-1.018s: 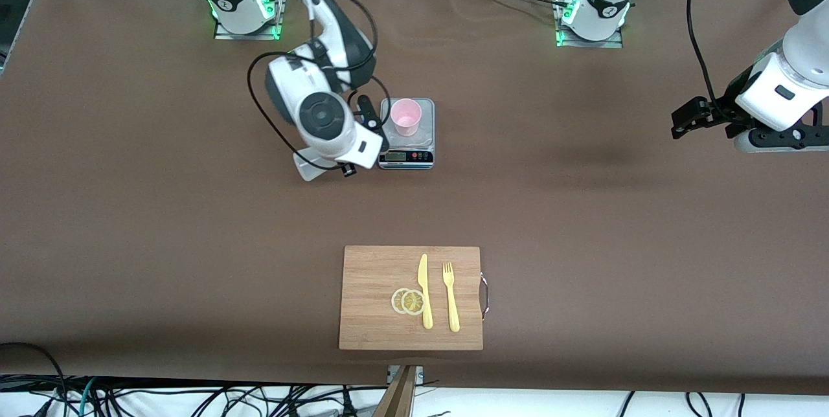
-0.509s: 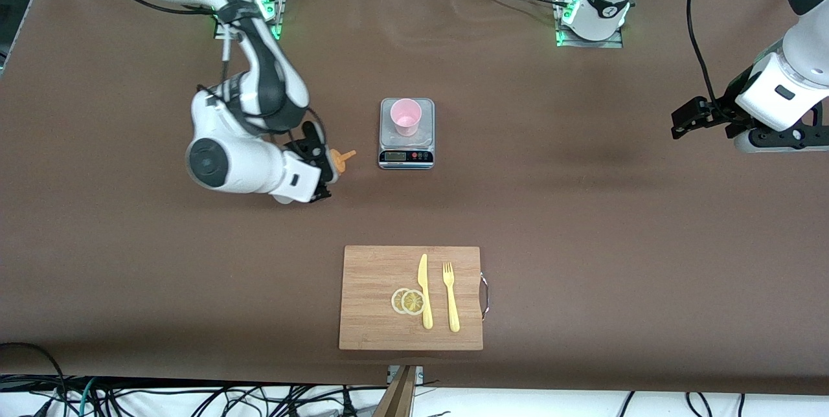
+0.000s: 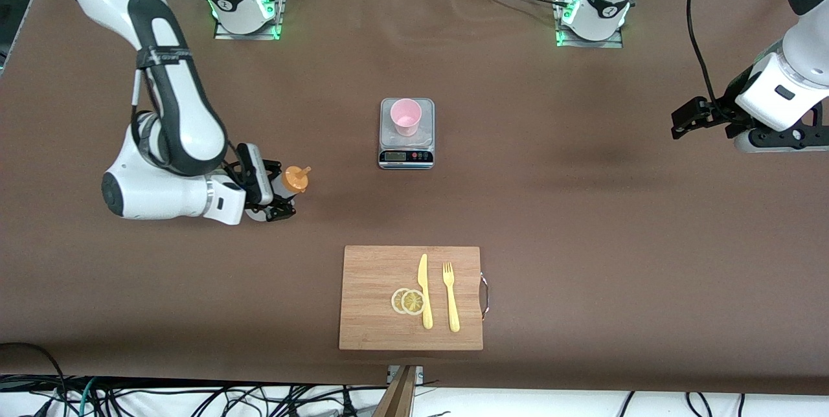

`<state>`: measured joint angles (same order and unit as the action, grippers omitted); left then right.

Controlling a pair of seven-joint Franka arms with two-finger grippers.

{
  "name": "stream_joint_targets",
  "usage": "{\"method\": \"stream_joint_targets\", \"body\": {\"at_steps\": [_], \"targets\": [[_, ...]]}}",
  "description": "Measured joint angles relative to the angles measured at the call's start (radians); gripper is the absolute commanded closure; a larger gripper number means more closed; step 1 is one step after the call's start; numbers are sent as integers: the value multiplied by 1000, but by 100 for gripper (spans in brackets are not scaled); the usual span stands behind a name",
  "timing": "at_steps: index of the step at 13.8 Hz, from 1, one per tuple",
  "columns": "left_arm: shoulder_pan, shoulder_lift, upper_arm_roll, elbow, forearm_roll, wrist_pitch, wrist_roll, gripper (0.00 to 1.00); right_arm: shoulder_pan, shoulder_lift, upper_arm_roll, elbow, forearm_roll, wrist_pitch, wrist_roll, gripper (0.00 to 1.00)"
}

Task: Add sauce to pink cup with both arms
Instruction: 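Carry the squeeze bottle with the right gripper back beside the scale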

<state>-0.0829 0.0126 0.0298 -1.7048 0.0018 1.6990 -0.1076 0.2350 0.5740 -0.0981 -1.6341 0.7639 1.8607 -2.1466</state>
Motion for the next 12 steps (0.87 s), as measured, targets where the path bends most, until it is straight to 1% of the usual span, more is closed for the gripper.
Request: {"method": "stream_joint_targets", "body": {"at_steps": [3,5,8,12], "targets": [[0,0,0,0,0,0,0,0,-76,22,-1,-38,113,-79,-135,100],[0,0,0,0,0,0,0,0,-145,46,-1,-47,157,-154,-200,100],[0,0,0,0,0,0,0,0,-234,72,-1,-49,190,-264,-265,100],[0,0,0,1,0,0,0,0,-294,84,-1,-64,214,-372,-326,100]]}}
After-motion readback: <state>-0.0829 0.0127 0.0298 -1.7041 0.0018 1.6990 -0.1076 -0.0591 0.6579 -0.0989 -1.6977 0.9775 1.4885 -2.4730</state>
